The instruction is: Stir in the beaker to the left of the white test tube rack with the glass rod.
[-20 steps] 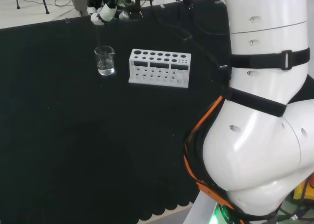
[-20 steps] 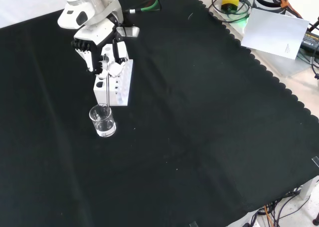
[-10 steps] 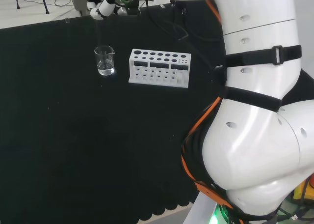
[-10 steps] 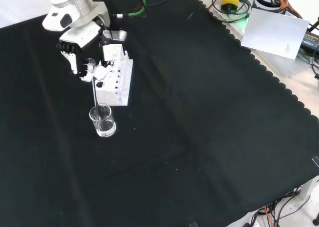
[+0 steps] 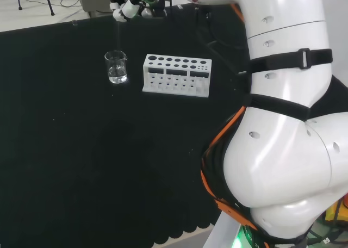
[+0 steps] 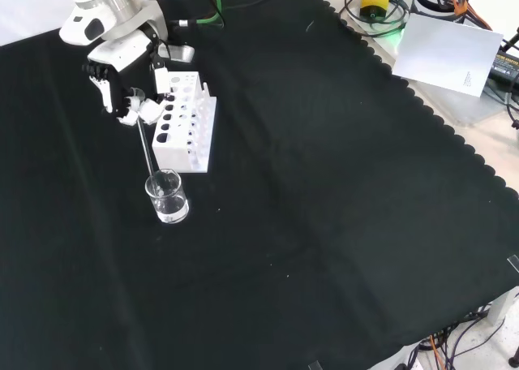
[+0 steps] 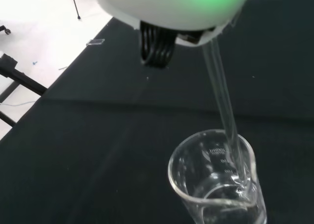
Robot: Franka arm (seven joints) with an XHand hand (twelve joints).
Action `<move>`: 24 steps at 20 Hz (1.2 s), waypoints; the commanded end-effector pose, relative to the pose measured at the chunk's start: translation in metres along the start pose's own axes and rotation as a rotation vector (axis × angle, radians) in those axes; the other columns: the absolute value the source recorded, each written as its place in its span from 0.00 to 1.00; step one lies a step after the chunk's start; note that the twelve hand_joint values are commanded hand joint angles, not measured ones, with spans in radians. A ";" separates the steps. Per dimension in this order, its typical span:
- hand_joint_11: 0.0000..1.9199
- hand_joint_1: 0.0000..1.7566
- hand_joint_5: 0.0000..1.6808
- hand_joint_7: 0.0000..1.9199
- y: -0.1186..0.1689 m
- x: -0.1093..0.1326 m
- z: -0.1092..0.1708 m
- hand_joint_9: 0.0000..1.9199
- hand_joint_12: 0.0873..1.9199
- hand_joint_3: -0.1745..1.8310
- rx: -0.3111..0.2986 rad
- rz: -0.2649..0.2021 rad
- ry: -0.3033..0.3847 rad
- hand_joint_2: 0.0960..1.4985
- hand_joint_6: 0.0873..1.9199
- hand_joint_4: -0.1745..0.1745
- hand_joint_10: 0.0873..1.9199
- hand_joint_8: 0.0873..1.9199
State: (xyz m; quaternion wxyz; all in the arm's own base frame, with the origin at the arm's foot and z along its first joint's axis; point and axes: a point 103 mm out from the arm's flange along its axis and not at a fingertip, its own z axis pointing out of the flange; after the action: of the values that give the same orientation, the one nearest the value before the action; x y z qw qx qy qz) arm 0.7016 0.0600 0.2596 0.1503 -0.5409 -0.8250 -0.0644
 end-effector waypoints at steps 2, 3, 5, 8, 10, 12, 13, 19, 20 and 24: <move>0.93 0.69 0.72 0.79 -0.047 0.011 -0.013 0.95 0.31 0.55 0.001 0.013 -0.017 0.33 0.45 0.00 0.32 0.53; 0.93 0.69 0.72 0.79 -0.049 0.017 -0.014 0.95 0.31 0.55 0.002 0.008 -0.016 0.33 0.45 0.00 0.32 0.53; 0.93 0.69 0.72 0.79 -0.051 0.029 -0.015 0.95 0.31 0.55 0.002 -0.004 -0.016 0.33 0.45 0.00 0.32 0.53; 0.93 0.69 0.72 0.79 -0.049 0.050 -0.015 0.95 0.31 0.55 0.003 -0.029 -0.017 0.33 0.45 0.00 0.32 0.53; 0.93 0.69 0.72 0.79 -0.045 0.062 -0.014 0.95 0.31 0.55 0.001 -0.046 -0.016 0.33 0.45 0.00 0.32 0.53; 0.93 0.69 0.72 0.79 -0.037 0.072 -0.010 0.95 0.31 0.55 0.007 -0.059 -0.019 0.33 0.45 0.00 0.32 0.53; 0.93 0.69 0.72 0.79 -0.032 0.074 -0.008 0.95 0.31 0.55 0.008 -0.058 -0.024 0.33 0.45 0.00 0.32 0.53; 0.93 0.69 0.72 0.79 -0.010 0.066 -0.003 0.95 0.32 0.55 -0.007 -0.008 -0.045 0.33 0.45 0.00 0.32 0.53; 0.93 0.69 0.72 0.79 -0.010 0.064 -0.004 0.95 0.32 0.55 -0.006 -0.009 -0.041 0.33 0.45 0.00 0.32 0.53; 0.93 0.69 0.72 0.79 0.005 0.038 -0.003 0.95 0.32 0.55 0.012 -0.004 -0.006 0.33 0.45 0.00 0.32 0.53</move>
State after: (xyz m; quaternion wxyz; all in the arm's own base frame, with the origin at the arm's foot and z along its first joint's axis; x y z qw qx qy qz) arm 0.6665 0.1037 0.2904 0.1344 -0.5359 -0.8314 -0.0584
